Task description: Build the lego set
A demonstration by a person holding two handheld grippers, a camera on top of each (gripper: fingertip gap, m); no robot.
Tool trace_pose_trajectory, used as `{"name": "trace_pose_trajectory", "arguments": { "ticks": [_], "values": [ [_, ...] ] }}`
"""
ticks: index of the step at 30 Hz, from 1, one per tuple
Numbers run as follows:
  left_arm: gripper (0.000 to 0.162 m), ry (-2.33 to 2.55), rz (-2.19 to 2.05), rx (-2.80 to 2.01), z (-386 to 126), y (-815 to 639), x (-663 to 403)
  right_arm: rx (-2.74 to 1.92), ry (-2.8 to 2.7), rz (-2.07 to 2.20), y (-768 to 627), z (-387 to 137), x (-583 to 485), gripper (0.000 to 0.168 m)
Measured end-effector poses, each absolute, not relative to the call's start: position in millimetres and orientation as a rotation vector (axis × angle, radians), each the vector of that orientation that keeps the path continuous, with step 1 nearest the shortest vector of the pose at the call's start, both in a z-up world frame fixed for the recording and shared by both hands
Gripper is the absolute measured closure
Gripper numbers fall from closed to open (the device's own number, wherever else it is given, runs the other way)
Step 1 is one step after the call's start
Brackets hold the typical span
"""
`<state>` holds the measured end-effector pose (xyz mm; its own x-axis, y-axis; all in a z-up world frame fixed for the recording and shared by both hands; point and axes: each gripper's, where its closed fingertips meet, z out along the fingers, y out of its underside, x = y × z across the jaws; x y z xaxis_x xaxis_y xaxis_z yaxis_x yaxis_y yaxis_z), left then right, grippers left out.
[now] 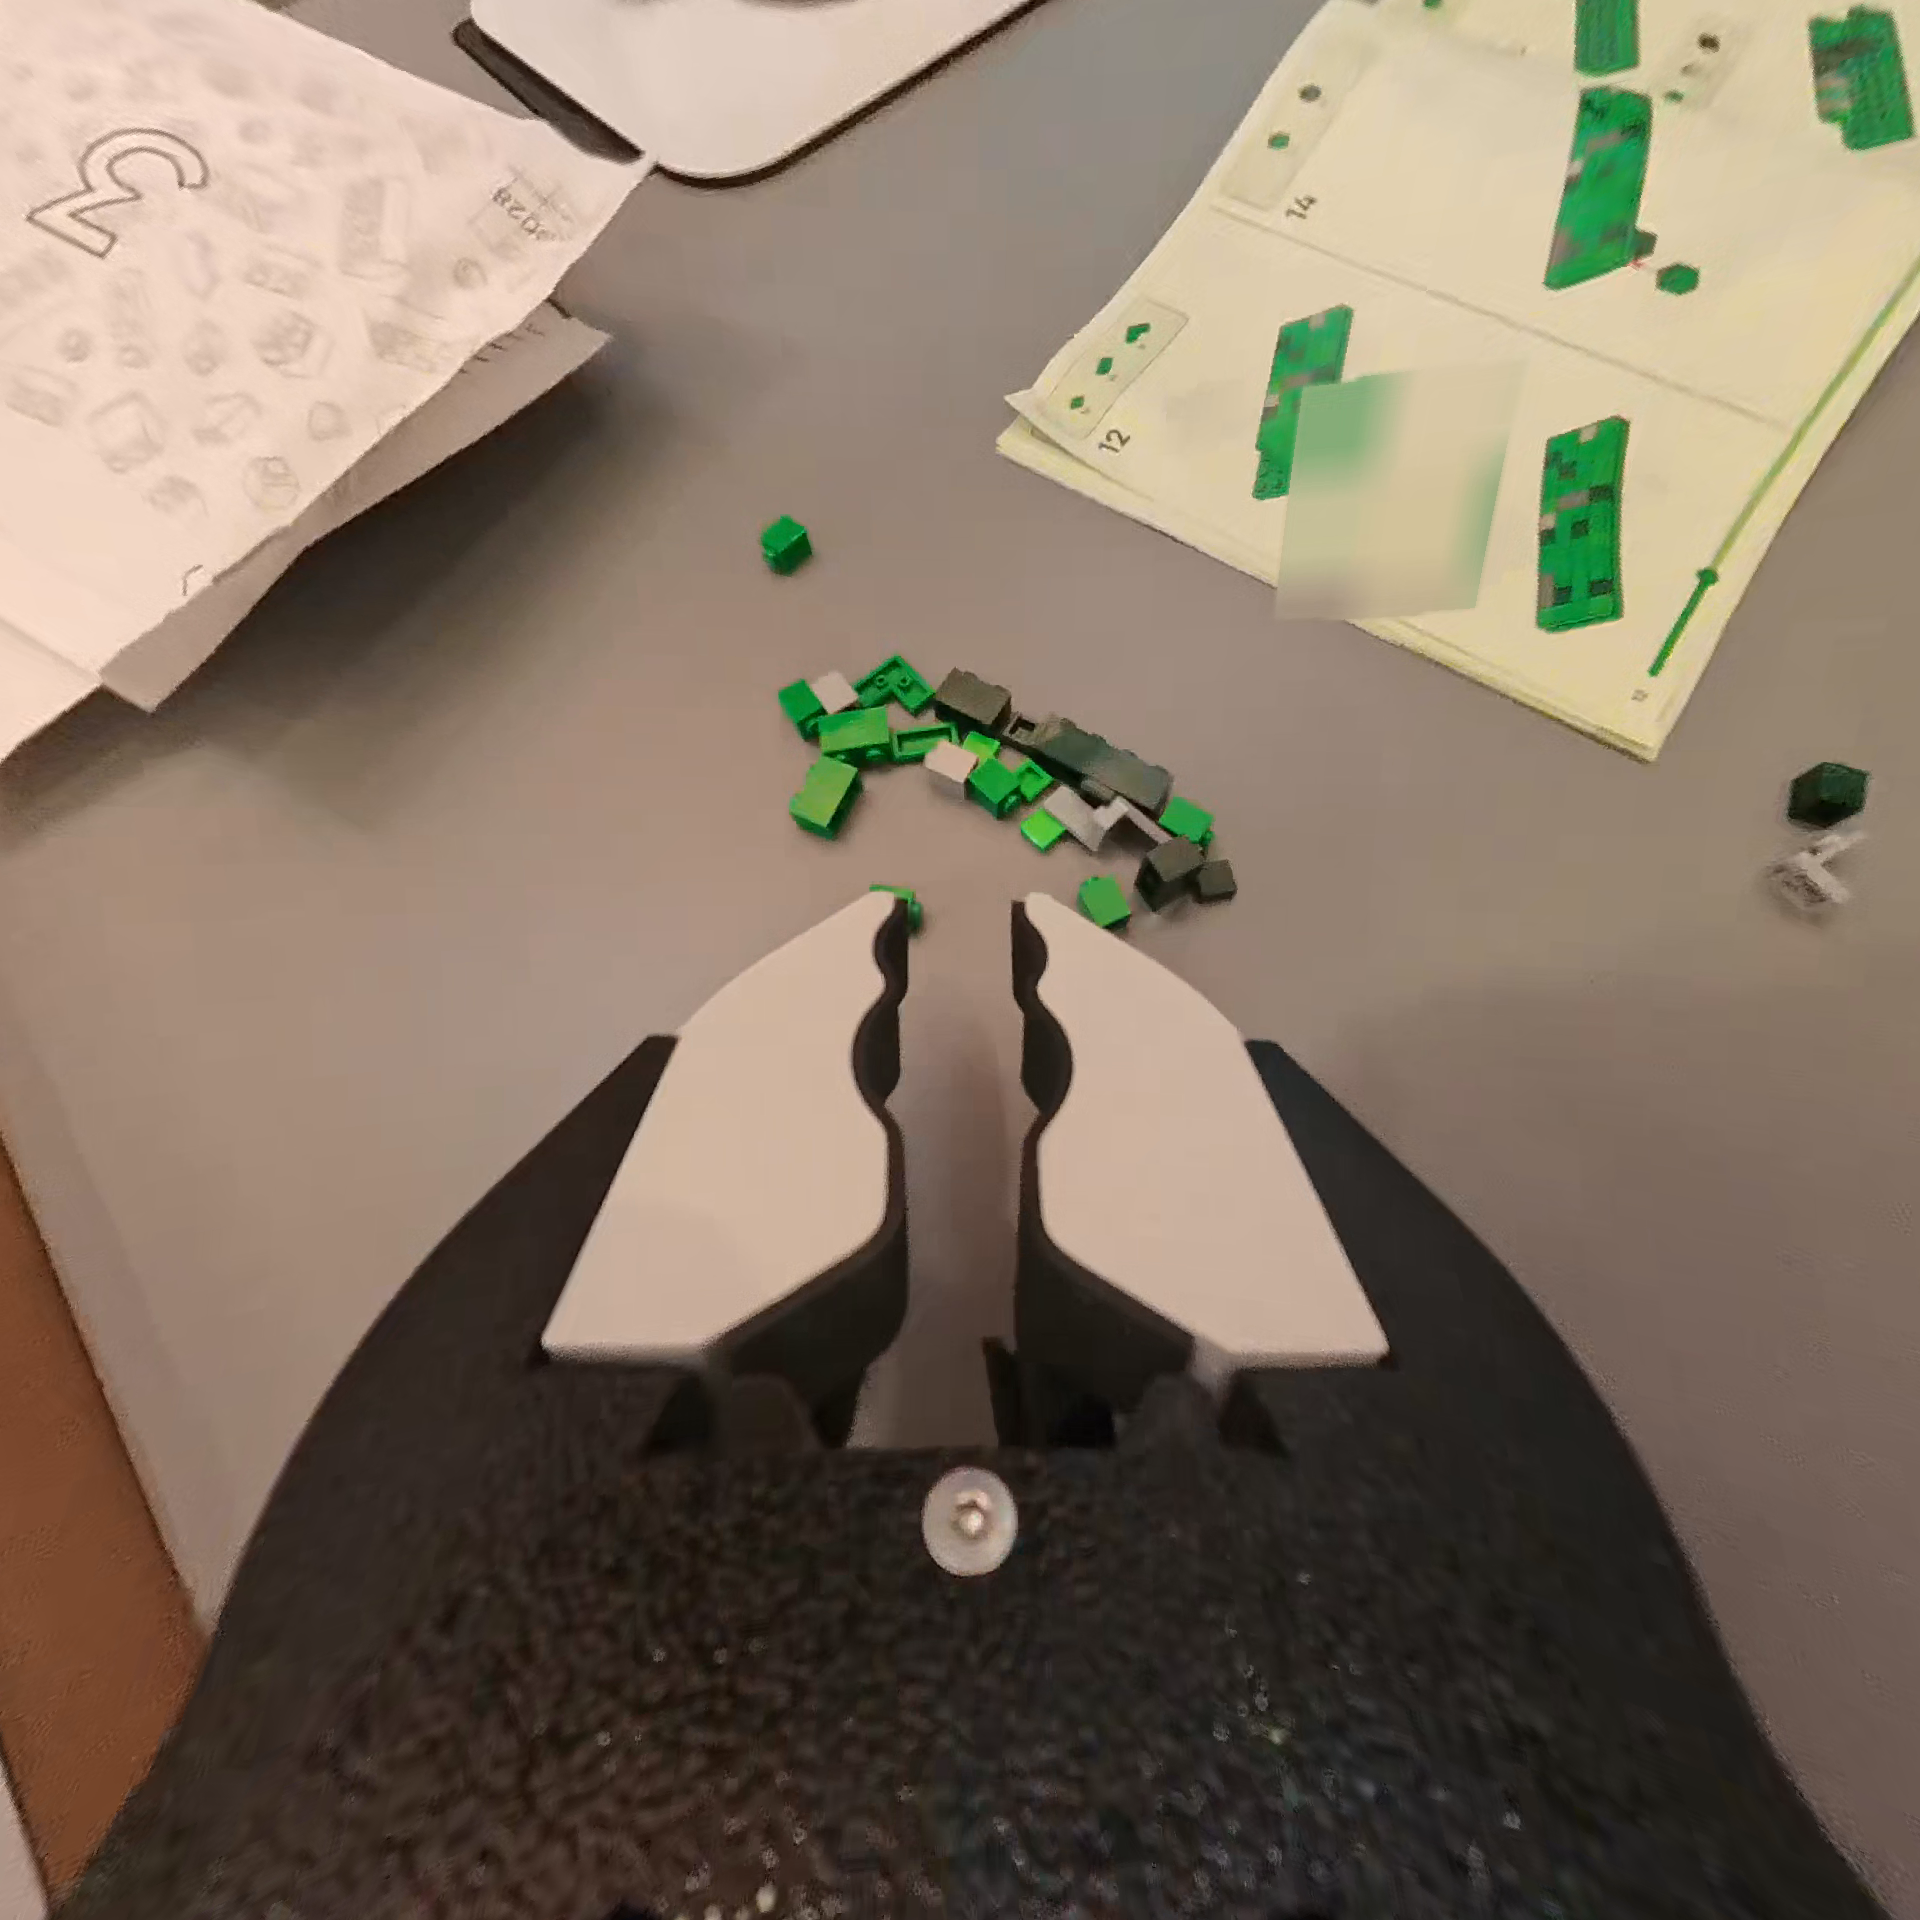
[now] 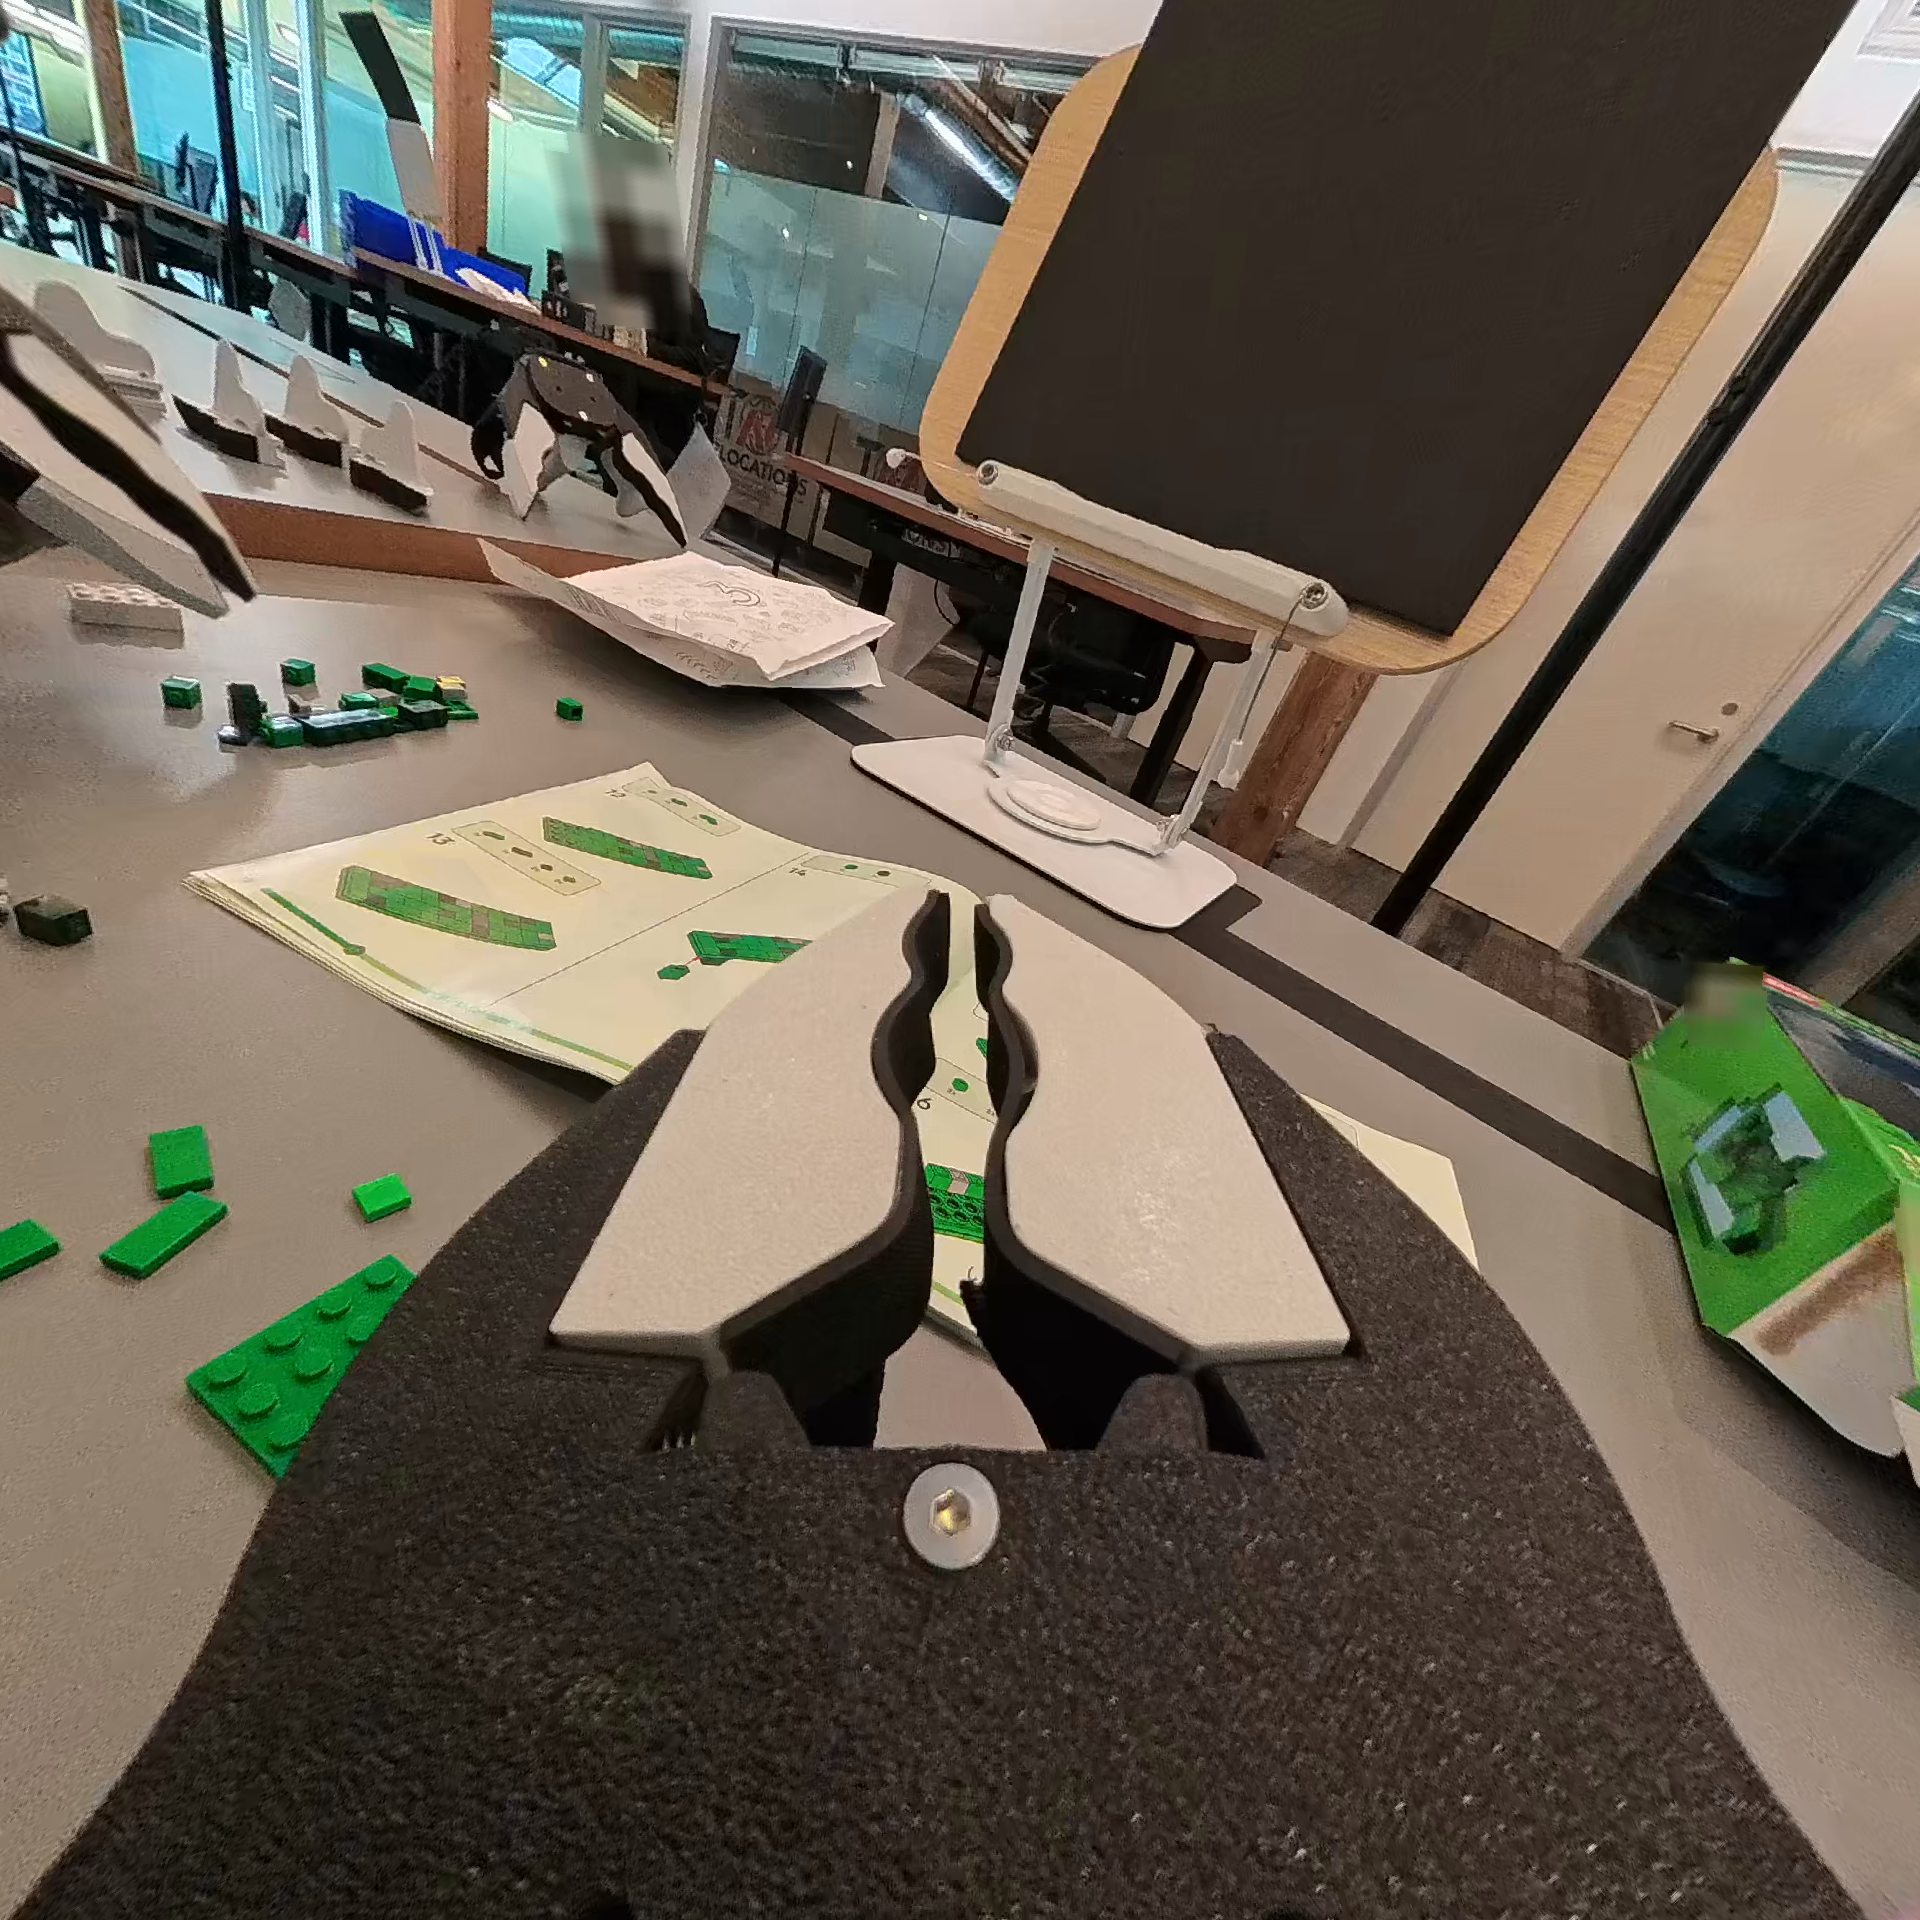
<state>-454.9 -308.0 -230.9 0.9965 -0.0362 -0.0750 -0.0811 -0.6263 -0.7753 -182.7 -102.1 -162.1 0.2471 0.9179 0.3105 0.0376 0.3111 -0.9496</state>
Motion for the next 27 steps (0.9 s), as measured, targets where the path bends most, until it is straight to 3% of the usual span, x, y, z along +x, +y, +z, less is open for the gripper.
{"name": "trace_pose_trajectory", "arguments": {
  "ticks": [8,16,27],
  "values": [
    [0.147,0.359,-0.052,-2.404,-250.0,-312.6,-429.6,-1.074,-1.174,0.761,-102.6,-164.2,-184.4,0.165],
    [0.150,0.239,0.046,-2.296,-216.7,-273.3,-462.5,-1.068,-1.192,0.742,-104.0,-166.1,-186.0,0.166],
    [0.159,-0.146,-0.225,-2.744,-249.2,-242.1,-463.2,-1.064,-1.200,0.742,-105.1,-166.5,-186.3,0.167]
  ]
}}
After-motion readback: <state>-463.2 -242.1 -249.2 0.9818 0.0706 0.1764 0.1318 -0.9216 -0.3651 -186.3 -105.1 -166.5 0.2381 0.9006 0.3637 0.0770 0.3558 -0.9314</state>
